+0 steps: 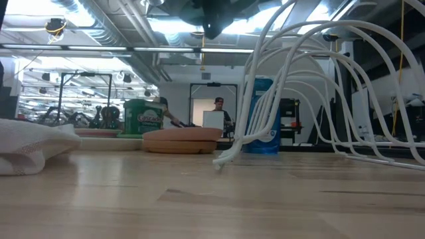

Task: Sort dishes
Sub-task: Put the green plate in the dish rack

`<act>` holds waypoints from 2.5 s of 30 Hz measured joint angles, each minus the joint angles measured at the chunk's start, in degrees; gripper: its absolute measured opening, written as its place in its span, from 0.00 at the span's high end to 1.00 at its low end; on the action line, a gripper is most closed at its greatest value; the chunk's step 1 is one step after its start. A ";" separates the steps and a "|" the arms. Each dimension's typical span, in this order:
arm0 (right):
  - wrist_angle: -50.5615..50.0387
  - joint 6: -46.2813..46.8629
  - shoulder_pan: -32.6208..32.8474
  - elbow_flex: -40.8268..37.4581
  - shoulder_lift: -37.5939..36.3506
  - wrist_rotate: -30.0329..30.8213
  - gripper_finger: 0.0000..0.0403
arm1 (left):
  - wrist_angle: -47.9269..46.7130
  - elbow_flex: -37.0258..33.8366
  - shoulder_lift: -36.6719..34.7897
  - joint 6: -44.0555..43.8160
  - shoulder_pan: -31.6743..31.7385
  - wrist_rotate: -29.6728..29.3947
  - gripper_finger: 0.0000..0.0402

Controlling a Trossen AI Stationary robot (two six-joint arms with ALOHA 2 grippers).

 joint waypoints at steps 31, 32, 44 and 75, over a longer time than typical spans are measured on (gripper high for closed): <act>-2.31 5.20 -4.55 5.95 10.90 8.08 0.61 | -1.61 -0.02 0.08 -0.02 -2.91 -5.82 1.00; -2.31 5.20 -4.55 5.95 10.90 8.25 0.61 | -1.64 -0.02 0.08 -0.01 -2.98 -5.78 1.00; -2.60 8.71 -6.12 5.95 11.44 4.08 0.61 | -1.88 -0.02 0.08 -0.52 -5.15 -5.97 1.00; -1.67 2.06 -6.10 5.95 12.89 0.43 0.97 | -1.45 -0.07 0.08 -19.17 -9.33 -4.19 0.72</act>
